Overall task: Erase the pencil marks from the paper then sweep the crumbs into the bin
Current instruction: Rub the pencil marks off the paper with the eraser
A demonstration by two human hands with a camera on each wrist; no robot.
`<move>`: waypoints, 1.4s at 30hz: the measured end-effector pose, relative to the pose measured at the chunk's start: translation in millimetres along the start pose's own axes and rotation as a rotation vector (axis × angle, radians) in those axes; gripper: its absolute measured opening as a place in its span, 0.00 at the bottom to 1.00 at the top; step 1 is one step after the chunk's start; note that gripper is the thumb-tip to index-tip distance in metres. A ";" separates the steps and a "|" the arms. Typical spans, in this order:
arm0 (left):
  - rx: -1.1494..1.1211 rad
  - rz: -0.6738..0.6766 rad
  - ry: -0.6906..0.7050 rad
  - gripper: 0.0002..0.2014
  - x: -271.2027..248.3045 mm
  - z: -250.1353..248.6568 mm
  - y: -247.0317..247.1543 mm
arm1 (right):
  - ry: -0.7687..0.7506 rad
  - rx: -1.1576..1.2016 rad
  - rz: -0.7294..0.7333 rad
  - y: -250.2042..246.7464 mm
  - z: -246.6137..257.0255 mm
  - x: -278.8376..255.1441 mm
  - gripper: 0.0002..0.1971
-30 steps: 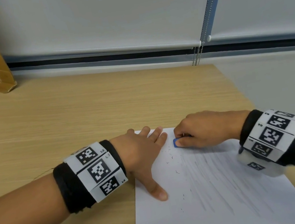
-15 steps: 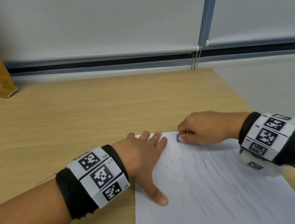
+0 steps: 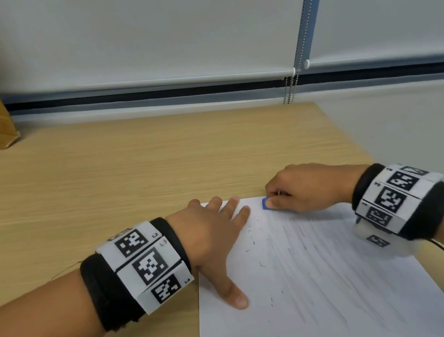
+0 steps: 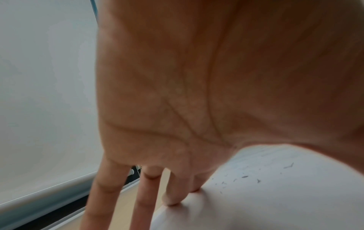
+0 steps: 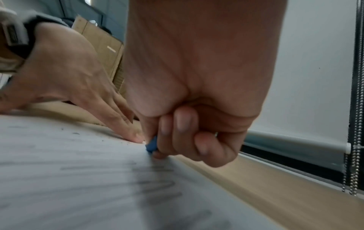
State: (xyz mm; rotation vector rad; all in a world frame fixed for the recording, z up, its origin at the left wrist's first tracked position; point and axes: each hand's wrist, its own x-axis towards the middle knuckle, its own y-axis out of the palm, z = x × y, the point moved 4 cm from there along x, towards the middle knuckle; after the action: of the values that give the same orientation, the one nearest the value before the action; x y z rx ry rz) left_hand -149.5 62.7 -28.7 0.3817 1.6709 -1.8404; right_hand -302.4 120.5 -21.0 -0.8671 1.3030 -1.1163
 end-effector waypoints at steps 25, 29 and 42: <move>-0.026 -0.003 0.001 0.70 0.9 0.2 0.5 | -0.040 -0.064 0.064 11.1 19.5 -16.5 0.18; -0.026 -0.017 0.004 0.70 0.6 1.2 1.5 | 0.030 -0.054 0.008 6.2 5.2 -12.1 0.19; -0.016 -0.027 0.010 0.69 0.9 -0.6 0.7 | -0.023 -0.165 0.061 16.1 34.6 -31.1 0.19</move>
State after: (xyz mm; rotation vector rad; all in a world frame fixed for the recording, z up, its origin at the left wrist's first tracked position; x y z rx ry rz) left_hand -149.9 63.1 -29.9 0.3640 1.7043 -1.8465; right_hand -263.9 150.9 -23.7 -0.9521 1.4076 -0.9590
